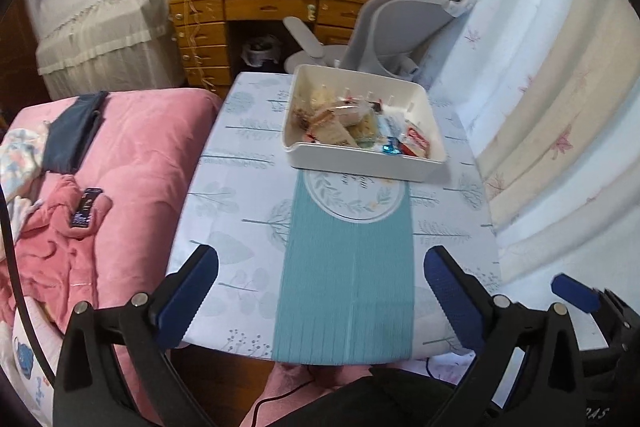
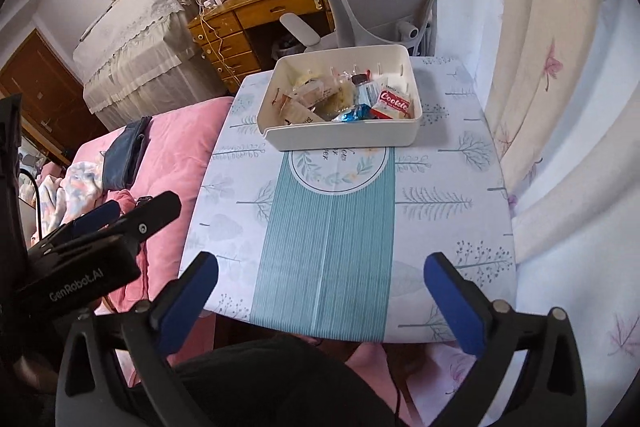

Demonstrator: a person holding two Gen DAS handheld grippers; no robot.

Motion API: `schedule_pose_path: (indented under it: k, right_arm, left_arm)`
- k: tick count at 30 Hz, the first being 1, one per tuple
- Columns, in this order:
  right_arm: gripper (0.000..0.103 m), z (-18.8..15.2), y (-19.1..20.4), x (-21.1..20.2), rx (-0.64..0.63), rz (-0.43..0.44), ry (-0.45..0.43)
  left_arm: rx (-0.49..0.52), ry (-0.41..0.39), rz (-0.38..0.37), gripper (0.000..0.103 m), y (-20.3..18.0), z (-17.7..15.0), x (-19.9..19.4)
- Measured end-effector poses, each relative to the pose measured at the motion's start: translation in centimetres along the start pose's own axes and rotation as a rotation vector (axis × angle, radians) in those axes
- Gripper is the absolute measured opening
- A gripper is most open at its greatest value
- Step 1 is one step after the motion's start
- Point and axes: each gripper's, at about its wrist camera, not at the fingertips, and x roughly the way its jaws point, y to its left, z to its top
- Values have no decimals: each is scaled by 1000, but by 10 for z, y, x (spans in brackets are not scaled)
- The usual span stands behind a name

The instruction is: Organize snacks

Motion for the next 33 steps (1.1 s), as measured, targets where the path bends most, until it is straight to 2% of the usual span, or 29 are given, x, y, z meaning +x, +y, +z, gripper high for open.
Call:
schedule_pose_path:
  k: [6, 9, 20, 33]
  right_arm:
    - [103, -4, 0, -2, 0, -2, -15]
    - [103, -5, 0, -4, 1, -8, -26]
    - [103, -1, -8, -2, 23, -31, -34]
    - [103, 3, -11, 6, 51, -33, -18]
  left_arm:
    - [2, -11, 42, 102, -1, -8, -2]
    - [20, -50, 87, 102, -5, -9, -8]
    - [61, -94, 91, 102, -20, -4, -12]
    - [66, -86, 88, 102, -24, 0, -7]
